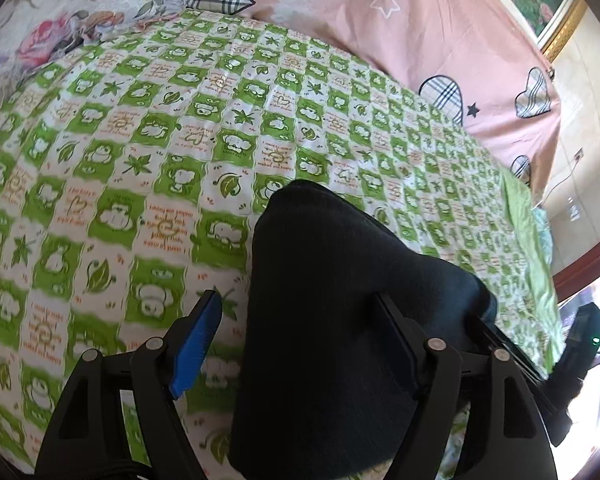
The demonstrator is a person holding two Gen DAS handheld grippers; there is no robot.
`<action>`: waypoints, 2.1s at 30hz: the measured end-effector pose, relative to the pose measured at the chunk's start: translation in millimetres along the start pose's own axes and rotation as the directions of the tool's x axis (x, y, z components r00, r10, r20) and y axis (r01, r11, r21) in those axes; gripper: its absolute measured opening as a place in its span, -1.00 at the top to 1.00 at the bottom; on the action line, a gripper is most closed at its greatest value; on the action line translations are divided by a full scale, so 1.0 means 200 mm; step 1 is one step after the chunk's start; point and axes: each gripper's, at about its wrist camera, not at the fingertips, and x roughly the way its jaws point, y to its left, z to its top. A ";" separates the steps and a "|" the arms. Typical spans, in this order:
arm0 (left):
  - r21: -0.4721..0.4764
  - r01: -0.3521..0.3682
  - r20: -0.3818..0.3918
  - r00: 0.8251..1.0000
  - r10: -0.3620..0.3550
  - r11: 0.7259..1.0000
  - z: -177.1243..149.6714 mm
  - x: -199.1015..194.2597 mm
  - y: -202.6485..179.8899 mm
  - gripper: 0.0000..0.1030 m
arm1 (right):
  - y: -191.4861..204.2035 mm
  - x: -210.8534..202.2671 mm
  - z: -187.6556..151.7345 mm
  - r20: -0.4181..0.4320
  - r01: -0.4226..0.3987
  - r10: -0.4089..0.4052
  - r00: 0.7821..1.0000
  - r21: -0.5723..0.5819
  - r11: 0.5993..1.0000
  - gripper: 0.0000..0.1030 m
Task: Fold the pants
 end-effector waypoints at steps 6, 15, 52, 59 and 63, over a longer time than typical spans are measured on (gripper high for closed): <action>0.018 -0.026 -0.042 0.999 0.026 1.000 0.02 0.12 0.01 -0.53 | -0.06 0.03 -0.01 -0.010 -0.012 0.012 1.000 0.040 0.999 -0.49; -0.012 -0.017 -0.063 0.998 0.016 1.000 0.00 0.09 0.04 -0.56 | -0.09 0.03 -0.01 -0.034 -0.089 0.093 0.995 0.090 0.992 -0.49; 0.032 0.059 -0.017 0.998 -0.058 0.998 -0.15 -0.05 -0.01 0.25 | -0.04 -0.06 -0.06 -0.011 -0.314 0.319 0.948 0.133 0.940 0.12; 0.017 0.059 0.050 0.997 -0.060 0.998 -0.05 -0.14 0.02 0.26 | 0.04 -0.06 0.09 0.016 -0.340 0.339 0.941 0.079 0.937 0.13; 0.000 0.029 0.093 0.995 -0.029 1.000 0.04 -0.18 0.08 0.26 | 0.14 -0.01 0.17 0.028 -0.361 0.360 0.932 0.044 0.931 0.13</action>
